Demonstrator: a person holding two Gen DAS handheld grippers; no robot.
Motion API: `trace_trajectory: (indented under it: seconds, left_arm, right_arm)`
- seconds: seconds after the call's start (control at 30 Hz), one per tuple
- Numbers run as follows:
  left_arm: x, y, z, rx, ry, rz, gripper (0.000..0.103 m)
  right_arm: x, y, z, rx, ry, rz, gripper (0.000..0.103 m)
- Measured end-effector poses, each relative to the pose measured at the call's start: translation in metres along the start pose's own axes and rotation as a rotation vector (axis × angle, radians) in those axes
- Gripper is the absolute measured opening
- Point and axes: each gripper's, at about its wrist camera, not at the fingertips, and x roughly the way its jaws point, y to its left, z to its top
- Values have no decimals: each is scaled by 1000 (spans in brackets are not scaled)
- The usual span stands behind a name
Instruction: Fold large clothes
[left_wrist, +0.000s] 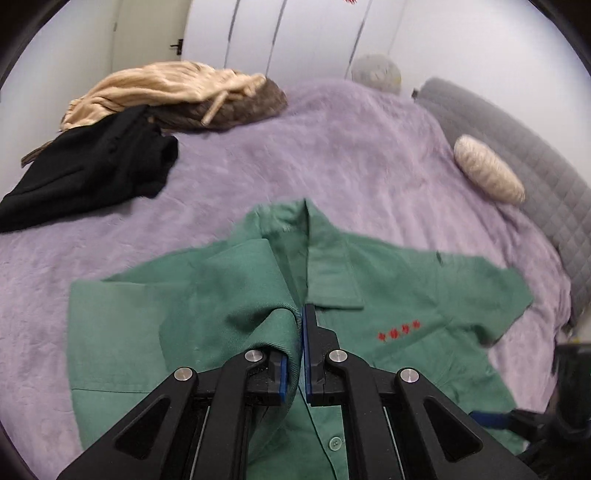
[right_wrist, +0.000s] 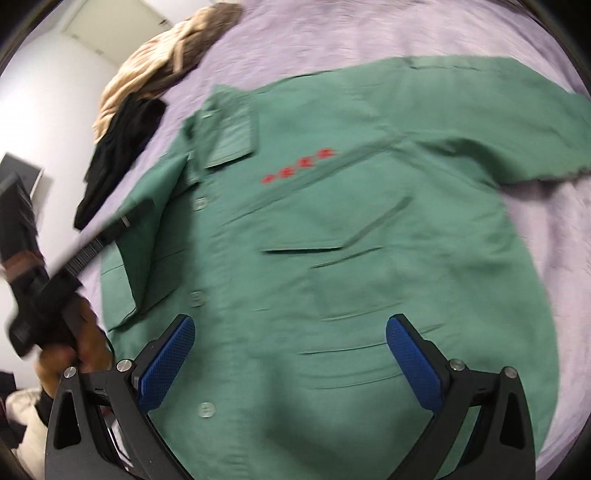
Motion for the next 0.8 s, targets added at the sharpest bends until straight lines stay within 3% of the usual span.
trace_trajectory:
  seconds: [0.1, 0.17, 0.23, 0.27, 0.47, 0.67, 0.8]
  left_arm:
    - [47, -25, -39, 91, 138, 60, 7]
    - [62, -35, -60, 145, 199, 99, 22]
    - [60, -40, -70, 156, 203, 108, 92]
    - [52, -43, -74, 164, 185, 111, 98]
    - [-7, -37, -94, 217, 140, 190, 98]
    - [-45, 56, -120, 21, 180, 452, 98]
    - [-48, 118, -137, -110, 216, 606, 98]
  right_arm:
    - [-2, -16, 7, 7, -1, -33, 103]
    - [-8, -17, 15, -20, -13, -52, 103]
    - [-10, -10, 22, -58, -24, -67, 103]
    - [-11, -4, 25, -82, -30, -72, 103]
    - [0, 82, 43, -327, -80, -49, 103]
    - [64, 192, 12, -651, -64, -66, 103]
    - [113, 241, -12, -871, -124, -230, 103]
